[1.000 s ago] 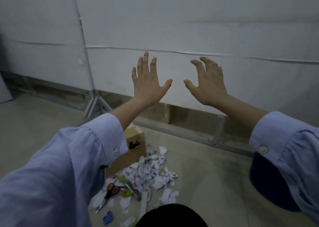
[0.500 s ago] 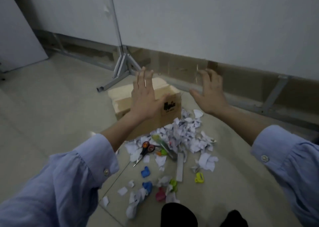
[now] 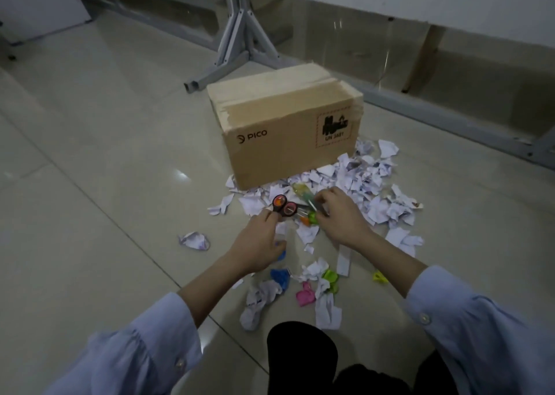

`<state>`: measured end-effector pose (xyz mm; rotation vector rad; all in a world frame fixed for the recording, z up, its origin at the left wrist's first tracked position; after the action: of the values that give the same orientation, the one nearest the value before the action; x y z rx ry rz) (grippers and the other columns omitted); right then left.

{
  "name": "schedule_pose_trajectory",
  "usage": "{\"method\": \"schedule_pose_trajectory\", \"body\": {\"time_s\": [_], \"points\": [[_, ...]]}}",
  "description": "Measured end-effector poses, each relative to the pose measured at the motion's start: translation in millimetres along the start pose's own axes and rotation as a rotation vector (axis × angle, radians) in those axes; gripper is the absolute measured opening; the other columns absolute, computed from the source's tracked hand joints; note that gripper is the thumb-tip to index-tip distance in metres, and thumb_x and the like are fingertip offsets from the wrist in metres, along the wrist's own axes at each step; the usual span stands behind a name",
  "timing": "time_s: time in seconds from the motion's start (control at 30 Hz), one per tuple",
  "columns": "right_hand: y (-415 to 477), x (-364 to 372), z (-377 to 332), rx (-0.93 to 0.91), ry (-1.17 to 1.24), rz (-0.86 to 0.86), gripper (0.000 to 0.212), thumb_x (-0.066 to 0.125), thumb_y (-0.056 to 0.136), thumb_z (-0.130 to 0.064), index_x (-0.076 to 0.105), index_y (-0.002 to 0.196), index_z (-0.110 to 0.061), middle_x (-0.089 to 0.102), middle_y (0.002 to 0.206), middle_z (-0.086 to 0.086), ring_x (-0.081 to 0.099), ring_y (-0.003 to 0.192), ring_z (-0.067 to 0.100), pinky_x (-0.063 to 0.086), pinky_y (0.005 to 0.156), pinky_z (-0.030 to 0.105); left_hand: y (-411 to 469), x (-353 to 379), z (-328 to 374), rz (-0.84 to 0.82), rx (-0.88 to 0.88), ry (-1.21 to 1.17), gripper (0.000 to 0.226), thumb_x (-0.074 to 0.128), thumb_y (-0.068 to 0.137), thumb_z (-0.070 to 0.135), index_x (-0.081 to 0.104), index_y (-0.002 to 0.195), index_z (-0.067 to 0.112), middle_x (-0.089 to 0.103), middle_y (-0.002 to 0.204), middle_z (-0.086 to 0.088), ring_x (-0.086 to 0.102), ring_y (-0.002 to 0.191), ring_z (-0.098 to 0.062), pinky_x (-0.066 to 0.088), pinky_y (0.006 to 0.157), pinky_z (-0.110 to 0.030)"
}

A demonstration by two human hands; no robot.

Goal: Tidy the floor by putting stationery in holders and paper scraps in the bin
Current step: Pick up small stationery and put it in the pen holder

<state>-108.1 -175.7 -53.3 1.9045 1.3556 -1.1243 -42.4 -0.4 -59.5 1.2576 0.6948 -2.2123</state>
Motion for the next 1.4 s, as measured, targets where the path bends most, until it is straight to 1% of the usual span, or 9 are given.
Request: {"method": "schedule_pose_trajectory", "body": {"time_s": [0.37, 0.5, 0.63, 0.83, 1.03, 1.1, 1.2, 1.3, 1.4], "points": [[5, 38, 7, 0.046, -0.42, -0.07, 0.023, 0.056, 0.089, -0.015, 0.055, 0.112, -0.009, 0.044, 0.116, 0.014, 0.054, 0.098, 0.036, 0.048, 0.073, 0.042, 1, 31, -13, -0.138, 0.002, 0.191, 0.047, 0.058, 0.086, 0.019, 0.046, 0.132, 0.017, 0.045, 0.129, -0.007, 0.046, 0.113, -0.027, 0.041, 0.093, -0.034], [6, 42, 10, 0.014, -0.465, -0.042, 0.02, 0.056, 0.087, -0.005, 0.057, 0.107, -0.007, 0.047, 0.114, 0.014, 0.054, 0.099, 0.035, 0.045, 0.071, 0.039, 1, 28, -12, -0.123, -0.03, 0.086, 0.043, 0.064, 0.08, 0.015, 0.053, 0.121, 0.012, 0.051, 0.119, -0.009, 0.051, 0.105, -0.026, 0.041, 0.08, -0.03], [7, 46, 19, -0.043, -0.456, 0.009, 0.009, 0.056, 0.087, -0.007, 0.061, 0.095, -0.004, 0.051, 0.106, 0.013, 0.054, 0.096, 0.034, 0.045, 0.07, 0.038, -2, 22, -11, -0.061, -0.098, -0.044, 0.028, 0.061, 0.079, 0.016, 0.052, 0.104, 0.006, 0.057, 0.096, -0.012, 0.048, 0.079, -0.022, 0.033, 0.06, -0.027], [-7, 34, 22, -0.109, -0.1, 0.128, 0.01, 0.06, 0.087, -0.018, 0.061, 0.084, -0.009, 0.05, 0.098, 0.008, 0.05, 0.087, 0.022, 0.045, 0.068, 0.033, -4, 22, -5, -0.137, -0.122, 0.012, 0.027, 0.037, 0.098, 0.016, 0.049, 0.115, -0.001, 0.048, 0.119, -0.02, 0.05, 0.107, -0.033, 0.04, 0.087, -0.036], [-25, 17, 29, 0.218, 0.52, 0.135, 0.022, 0.057, 0.088, -0.014, 0.042, 0.073, -0.015, 0.061, 0.085, 0.02, 0.055, 0.066, 0.023, 0.044, 0.057, 0.031, -9, 28, 2, -0.404, -0.11, 0.171, 0.044, 0.058, 0.087, 0.038, 0.048, 0.114, 0.004, 0.041, 0.113, -0.013, 0.049, 0.104, -0.029, 0.036, 0.077, -0.031], [-30, 17, 37, 0.334, 0.675, 0.099, 0.025, 0.057, 0.09, -0.015, 0.038, 0.075, -0.015, 0.057, 0.081, 0.024, 0.054, 0.064, 0.024, 0.05, 0.052, 0.032, -9, 30, 2, -0.436, -0.086, 0.207, 0.056, 0.07, 0.077, 0.041, 0.048, 0.114, 0.005, 0.042, 0.114, -0.012, 0.047, 0.1, -0.026, 0.039, 0.077, -0.03], [-37, 18, 46, 0.374, 0.607, -0.013, 0.022, 0.053, 0.093, -0.023, 0.034, 0.083, -0.018, 0.046, 0.078, 0.011, 0.046, 0.065, 0.022, 0.044, 0.053, 0.031, -7, 31, 4, -0.434, -0.024, 0.236, 0.047, 0.072, 0.077, 0.039, 0.053, 0.102, 0.004, 0.05, 0.107, -0.013, 0.036, 0.088, -0.018, 0.036, 0.073, -0.029], [-49, 17, 51, 0.289, 0.455, -0.182, 0.016, 0.054, 0.087, -0.019, 0.04, 0.096, -0.018, 0.051, 0.079, 0.008, 0.047, 0.068, 0.023, 0.035, 0.061, 0.033, -6, 32, 5, -0.441, 0.002, 0.228, 0.035, 0.07, 0.079, 0.036, 0.048, 0.086, 0.01, 0.046, 0.092, -0.008, 0.035, 0.082, -0.017, 0.029, 0.066, -0.027], [-61, 14, 47, 0.119, 0.186, -0.371, 0.018, 0.062, 0.082, -0.018, 0.053, 0.097, -0.023, 0.051, 0.081, -0.007, 0.051, 0.069, 0.015, 0.039, 0.062, 0.029, -4, 32, 0, -0.426, -0.008, 0.209, 0.033, 0.07, 0.079, 0.035, 0.05, 0.09, 0.01, 0.049, 0.093, -0.008, 0.04, 0.082, -0.018, 0.031, 0.067, -0.027]]}}
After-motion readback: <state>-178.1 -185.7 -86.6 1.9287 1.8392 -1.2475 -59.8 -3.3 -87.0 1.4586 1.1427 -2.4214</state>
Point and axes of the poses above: each hand's wrist, its own y-axis towards the middle knuckle, its own x-axis out of the palm, z = x × y, the point moved 2 cm from there along y, towards the middle knuckle
